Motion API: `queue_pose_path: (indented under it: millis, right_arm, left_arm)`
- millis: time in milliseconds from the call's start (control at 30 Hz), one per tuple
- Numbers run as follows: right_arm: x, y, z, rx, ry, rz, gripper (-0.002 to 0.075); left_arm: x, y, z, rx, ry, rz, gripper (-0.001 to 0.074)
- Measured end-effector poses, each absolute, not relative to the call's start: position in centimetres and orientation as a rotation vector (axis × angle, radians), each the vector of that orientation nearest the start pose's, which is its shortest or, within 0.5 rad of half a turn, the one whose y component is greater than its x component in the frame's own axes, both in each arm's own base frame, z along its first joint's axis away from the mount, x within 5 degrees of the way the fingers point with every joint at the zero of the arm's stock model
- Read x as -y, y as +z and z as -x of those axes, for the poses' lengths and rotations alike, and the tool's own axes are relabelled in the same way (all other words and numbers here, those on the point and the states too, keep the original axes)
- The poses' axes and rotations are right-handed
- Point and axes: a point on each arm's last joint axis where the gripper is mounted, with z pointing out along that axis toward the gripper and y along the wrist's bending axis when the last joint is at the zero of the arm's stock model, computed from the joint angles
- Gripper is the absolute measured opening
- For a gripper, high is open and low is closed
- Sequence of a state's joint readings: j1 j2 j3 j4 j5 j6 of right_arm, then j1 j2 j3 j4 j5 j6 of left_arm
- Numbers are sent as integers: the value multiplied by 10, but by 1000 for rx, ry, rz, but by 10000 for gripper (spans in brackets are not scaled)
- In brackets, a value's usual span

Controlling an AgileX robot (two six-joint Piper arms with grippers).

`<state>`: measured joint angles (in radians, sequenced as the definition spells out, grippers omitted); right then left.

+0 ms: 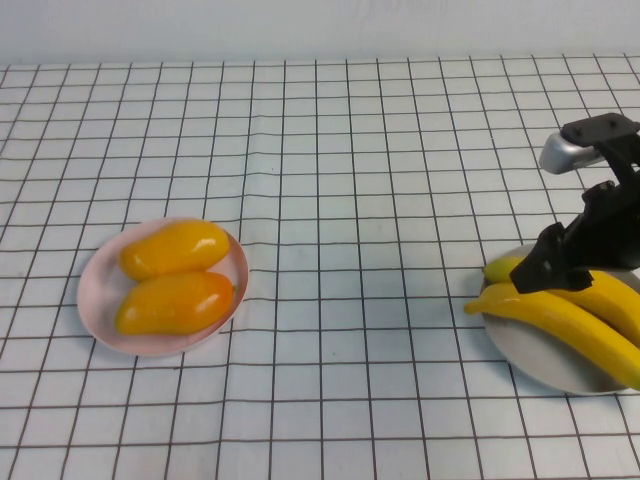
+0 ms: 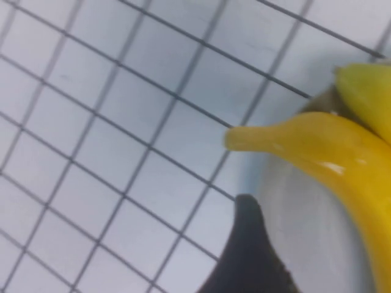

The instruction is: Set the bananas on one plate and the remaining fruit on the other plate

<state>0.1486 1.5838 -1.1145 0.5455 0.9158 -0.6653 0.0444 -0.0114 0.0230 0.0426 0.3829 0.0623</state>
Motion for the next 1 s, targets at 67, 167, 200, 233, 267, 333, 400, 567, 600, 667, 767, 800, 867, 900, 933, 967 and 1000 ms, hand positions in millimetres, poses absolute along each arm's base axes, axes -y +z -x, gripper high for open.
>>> queue_pose_path:
  millis: [67, 167, 200, 233, 267, 333, 400, 567, 600, 667, 767, 800, 867, 900, 933, 967, 1000]
  right_arm:
    - [-86, 257, -300, -2591, 583, 756, 442]
    - [-89, 258, -298, -2566, 636, 818, 442]
    - [-90, 258, -297, -2554, 656, 847, 442]
    - [-91, 259, -296, -2543, 675, 869, 442]
    - [-93, 260, -294, -2527, 702, 897, 442]
    - [-96, 262, -292, -2490, 761, 945, 441]
    - [-100, 264, -289, -2441, 828, 1001, 437]
    - [-107, 271, -281, -2350, 978, 1105, 406]
    - [-108, 273, -280, -2339, 991, 1102, 382]
    - [-108, 280, -277, -2318, 986, 1100, 299]
    - [-106, 303, -263, -2250, 934, 1103, 92]
    - [-104, 315, -256, -2215, 897, 1093, 55]
    - [-100, 340, -239, -2138, 812, 1035, 17]
    - [-97, 351, -229, -2104, 762, 997, 6]
    - [-93, 361, -218, -2072, 716, 955, -1]
    - [-90, 367, -209, -2050, 675, 925, -5]
    - [-86, 372, -198, -2021, 630, 886, -8]
  left_arm:
    - [-4, 172, -52, -1879, 115, -43, -4]
    - [-4, 172, -52, -1879, 115, -43, -4]
    - [-4, 172, -52, -1879, 115, -43, -4]
    - [-4, 172, -52, -1879, 115, -43, -4]
    - [-4, 172, -52, -1879, 115, -43, -4]
    - [-4, 172, -52, -1879, 115, -43, -4]
    - [-4, 172, -52, -1879, 115, -43, -4]
    - [-4, 172, -52, -1879, 115, -43, -4]
    - [-4, 172, -52, -1879, 115, -43, -4]
    - [-4, 172, -52, -1879, 115, -43, -4]
    - [-4, 172, -52, -1879, 115, -43, -4]
    - [-4, 172, -52, -1879, 115, -43, -4]
    - [-4, 172, -52, -1879, 115, -43, -4]
    - [-4, 172, -52, -1879, 115, -43, -4]
    - [-4, 172, -52, -1879, 115, -43, -4]
    - [-4, 172, -52, -1879, 115, -43, -4]
    - [-4, 172, -52, -1879, 115, -43, -4]
